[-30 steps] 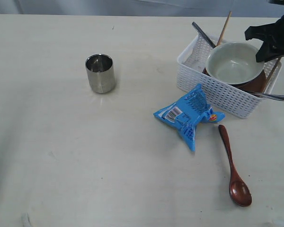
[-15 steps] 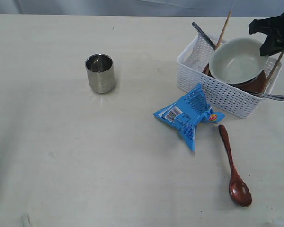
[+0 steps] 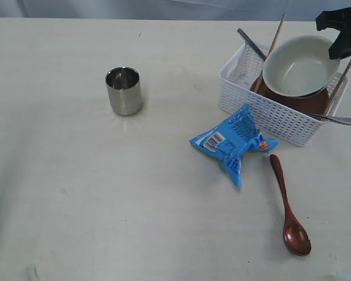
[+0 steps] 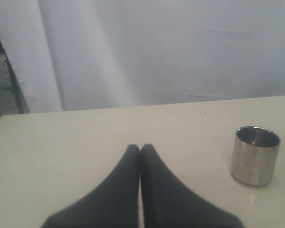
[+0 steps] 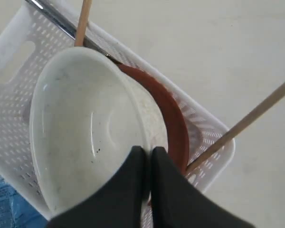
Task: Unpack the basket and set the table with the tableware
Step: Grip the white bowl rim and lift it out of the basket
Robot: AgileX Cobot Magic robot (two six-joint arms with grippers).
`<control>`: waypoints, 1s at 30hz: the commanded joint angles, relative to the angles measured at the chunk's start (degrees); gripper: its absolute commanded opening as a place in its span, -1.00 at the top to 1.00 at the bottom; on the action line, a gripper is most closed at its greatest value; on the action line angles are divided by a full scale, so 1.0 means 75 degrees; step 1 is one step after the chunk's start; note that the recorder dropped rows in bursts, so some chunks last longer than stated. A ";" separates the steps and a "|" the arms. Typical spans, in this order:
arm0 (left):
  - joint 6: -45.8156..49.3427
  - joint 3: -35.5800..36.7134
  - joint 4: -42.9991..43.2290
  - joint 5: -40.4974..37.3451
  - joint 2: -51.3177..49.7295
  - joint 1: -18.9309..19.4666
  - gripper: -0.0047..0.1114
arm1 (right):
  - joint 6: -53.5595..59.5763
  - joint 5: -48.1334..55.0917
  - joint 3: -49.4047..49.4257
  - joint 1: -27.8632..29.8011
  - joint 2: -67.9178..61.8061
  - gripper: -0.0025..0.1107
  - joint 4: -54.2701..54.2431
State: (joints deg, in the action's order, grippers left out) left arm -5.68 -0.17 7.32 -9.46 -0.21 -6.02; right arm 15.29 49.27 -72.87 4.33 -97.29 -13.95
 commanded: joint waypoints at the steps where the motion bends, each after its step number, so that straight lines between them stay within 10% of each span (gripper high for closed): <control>1: -0.0055 0.0023 -0.0005 -0.0003 0.0028 0.0024 0.92 | 0.0048 0.0330 -0.0052 0.0010 0.0411 0.96 -0.0151; 13: -0.0055 0.0023 -0.0005 -0.0003 0.0028 0.0024 0.92 | 0.1120 0.0608 0.1350 -0.0074 0.2749 0.96 -0.2583; 30: -0.0055 0.0023 -0.0005 -0.0003 0.0028 0.0024 0.92 | 0.0880 -0.1518 0.6722 -0.3417 0.5211 0.96 -0.4762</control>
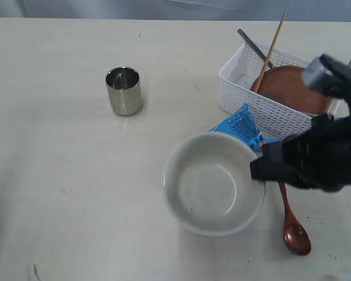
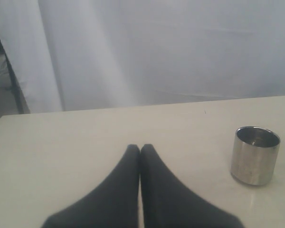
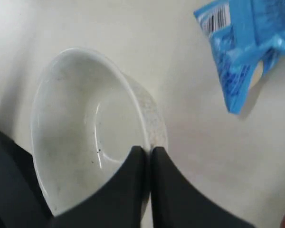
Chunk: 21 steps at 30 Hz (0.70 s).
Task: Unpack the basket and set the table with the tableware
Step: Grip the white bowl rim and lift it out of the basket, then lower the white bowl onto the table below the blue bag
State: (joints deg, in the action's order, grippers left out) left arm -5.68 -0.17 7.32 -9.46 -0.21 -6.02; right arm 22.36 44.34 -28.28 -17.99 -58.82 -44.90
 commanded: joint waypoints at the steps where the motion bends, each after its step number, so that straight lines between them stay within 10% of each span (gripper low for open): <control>1: -0.0055 0.0023 -0.0005 -0.0003 0.0028 0.0024 0.92 | -0.0063 -0.1085 0.0965 -0.0606 0.0066 0.96 -0.0727; 21: -0.0055 0.0023 -0.0005 -0.0003 0.0028 0.0024 0.92 | 0.0144 -0.3122 0.1164 -0.2099 -0.1432 0.96 -0.1443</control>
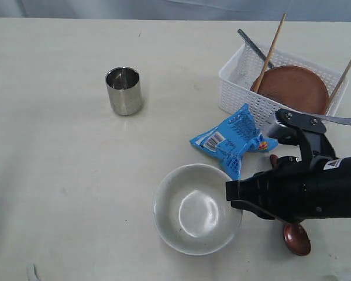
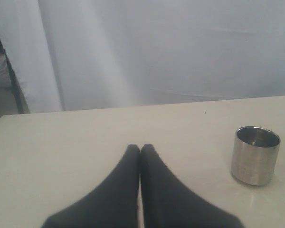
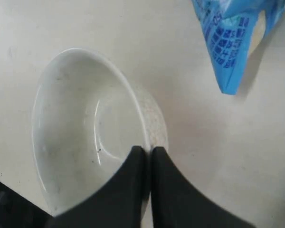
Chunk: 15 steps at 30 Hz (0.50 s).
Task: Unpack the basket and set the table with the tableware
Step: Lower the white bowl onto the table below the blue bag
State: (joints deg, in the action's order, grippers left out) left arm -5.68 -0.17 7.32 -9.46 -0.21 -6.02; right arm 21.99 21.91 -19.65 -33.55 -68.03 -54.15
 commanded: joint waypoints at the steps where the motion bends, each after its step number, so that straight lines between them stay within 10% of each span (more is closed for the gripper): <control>1: -0.0055 0.0023 -0.0005 -0.0003 0.0028 0.0024 0.92 | 0.0193 -0.0192 0.0012 -0.0024 -0.0253 0.96 -0.0266; 15: -0.0055 0.0023 -0.0005 -0.0003 0.0028 0.0024 0.92 | 0.0271 -0.0399 0.0012 -0.0024 -0.0322 0.96 -0.0396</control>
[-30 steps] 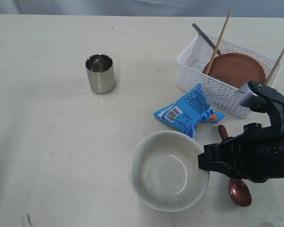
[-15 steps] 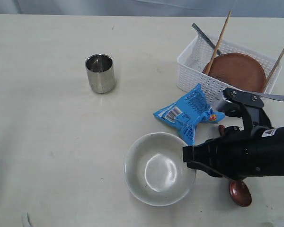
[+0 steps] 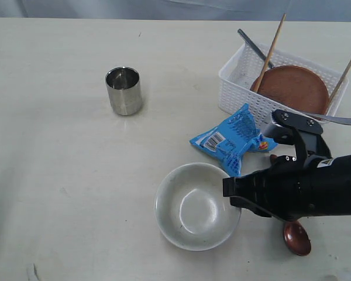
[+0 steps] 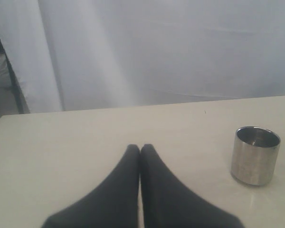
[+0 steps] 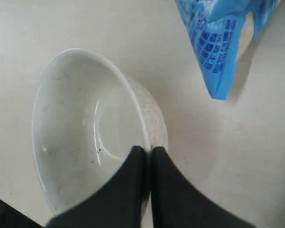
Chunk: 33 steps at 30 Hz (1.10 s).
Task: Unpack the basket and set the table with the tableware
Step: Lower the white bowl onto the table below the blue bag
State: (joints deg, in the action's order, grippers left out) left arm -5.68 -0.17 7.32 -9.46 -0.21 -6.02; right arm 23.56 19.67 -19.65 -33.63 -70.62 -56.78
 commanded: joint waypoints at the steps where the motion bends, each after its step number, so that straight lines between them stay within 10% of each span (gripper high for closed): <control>1: -0.0055 0.0023 -0.0005 -0.0003 0.0028 0.0024 0.92 | 0.0061 -0.0133 0.0012 -0.0013 0.0023 0.96 -0.0046; 33: -0.0055 0.0023 -0.0005 -0.0003 0.0028 0.0024 0.92 | 0.0059 -0.0221 -0.0005 -0.0013 -0.0615 0.96 -0.0236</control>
State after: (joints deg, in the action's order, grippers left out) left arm -5.68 -0.17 7.32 -9.46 -0.21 -6.02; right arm 23.80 18.17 -19.65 -33.63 -74.89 -58.73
